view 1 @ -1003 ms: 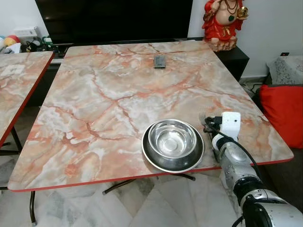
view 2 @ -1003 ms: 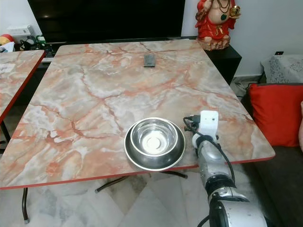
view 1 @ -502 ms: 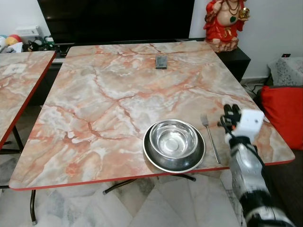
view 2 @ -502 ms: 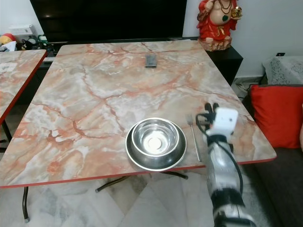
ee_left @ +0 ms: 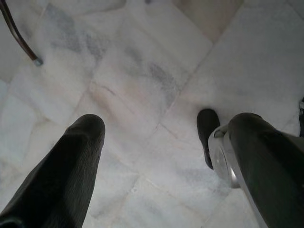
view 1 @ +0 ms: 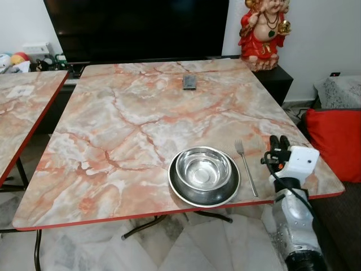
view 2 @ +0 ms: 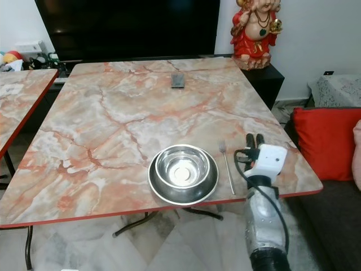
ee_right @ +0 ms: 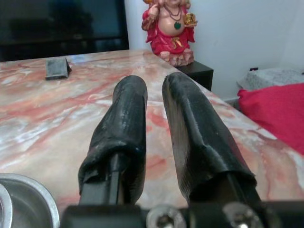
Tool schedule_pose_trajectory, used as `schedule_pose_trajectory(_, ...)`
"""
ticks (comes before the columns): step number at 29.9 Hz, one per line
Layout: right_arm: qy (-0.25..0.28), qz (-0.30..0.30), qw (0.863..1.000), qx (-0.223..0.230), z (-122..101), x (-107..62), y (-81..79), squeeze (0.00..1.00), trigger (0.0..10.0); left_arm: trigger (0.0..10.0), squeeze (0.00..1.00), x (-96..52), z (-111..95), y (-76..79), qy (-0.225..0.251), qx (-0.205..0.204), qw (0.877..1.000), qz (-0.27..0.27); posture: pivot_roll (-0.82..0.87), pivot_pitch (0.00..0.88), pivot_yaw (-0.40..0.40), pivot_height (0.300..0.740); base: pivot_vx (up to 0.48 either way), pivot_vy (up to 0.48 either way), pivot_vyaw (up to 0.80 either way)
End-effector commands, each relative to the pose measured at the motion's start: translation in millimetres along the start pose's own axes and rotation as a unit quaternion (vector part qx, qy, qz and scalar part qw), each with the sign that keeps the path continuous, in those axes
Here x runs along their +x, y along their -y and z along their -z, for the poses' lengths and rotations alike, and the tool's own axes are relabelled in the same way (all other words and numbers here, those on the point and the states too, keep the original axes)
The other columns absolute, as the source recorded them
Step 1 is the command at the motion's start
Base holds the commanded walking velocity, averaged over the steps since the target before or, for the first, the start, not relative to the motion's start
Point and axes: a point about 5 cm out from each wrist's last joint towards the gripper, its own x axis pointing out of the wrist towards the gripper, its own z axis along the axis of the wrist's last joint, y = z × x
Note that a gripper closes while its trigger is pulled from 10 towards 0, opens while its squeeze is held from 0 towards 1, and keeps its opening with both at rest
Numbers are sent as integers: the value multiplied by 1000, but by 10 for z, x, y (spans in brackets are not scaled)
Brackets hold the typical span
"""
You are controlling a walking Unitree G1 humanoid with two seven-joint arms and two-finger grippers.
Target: Setting the table
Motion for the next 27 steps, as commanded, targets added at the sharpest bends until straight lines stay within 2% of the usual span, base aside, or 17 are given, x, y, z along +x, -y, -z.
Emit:
schedule_pose_trajectory(1,-1,-1,1000,-5,-12,-21,9,0,10000,10000,0,-5,43,38,-10,3,1000,2,-9,0,18,740,0,0,0)
schedule_pose_trajectory(10,-11,-3,1000,-13,17,-76,35,0,10000,10000,0,-13,76,35,-14,-7,1000,-2,-12,0,5,740,0,0,0)
schedule_pose_trajectory(15,-6,-11,1000,-16,7,-82,-36,0,10000,10000,0,-19,94,18,-16,-13,1000,-3,-5,0,11,740,0,0,0)
schedule_pose_trajectory(17,-3,-17,1000,-20,1,-84,-62,0,10000,10000,0,-19,96,13,-17,-15,1000,-4,-5,0,11,740,0,0,800)
schedule_pose_trajectory(21,1,-29,999,-18,-1,-111,-131,0,10000,10000,0,-25,115,-10,-21,-13,1000,-5,-6,0,17,740,0,400,700)
schedule_pose_trajectory(22,1,-27,1000,-5,-3,-116,-136,0,10000,10000,0,-27,124,-23,-24,-11,1000,-6,-2,0,19,740,0,458,0)
schedule_pose_trajectory(27,5,-23,1000,-3,-31,-103,-121,0,10000,10000,0,-27,122,-36,-25,-10,1000,-6,1,0,20,740,0,458,0)
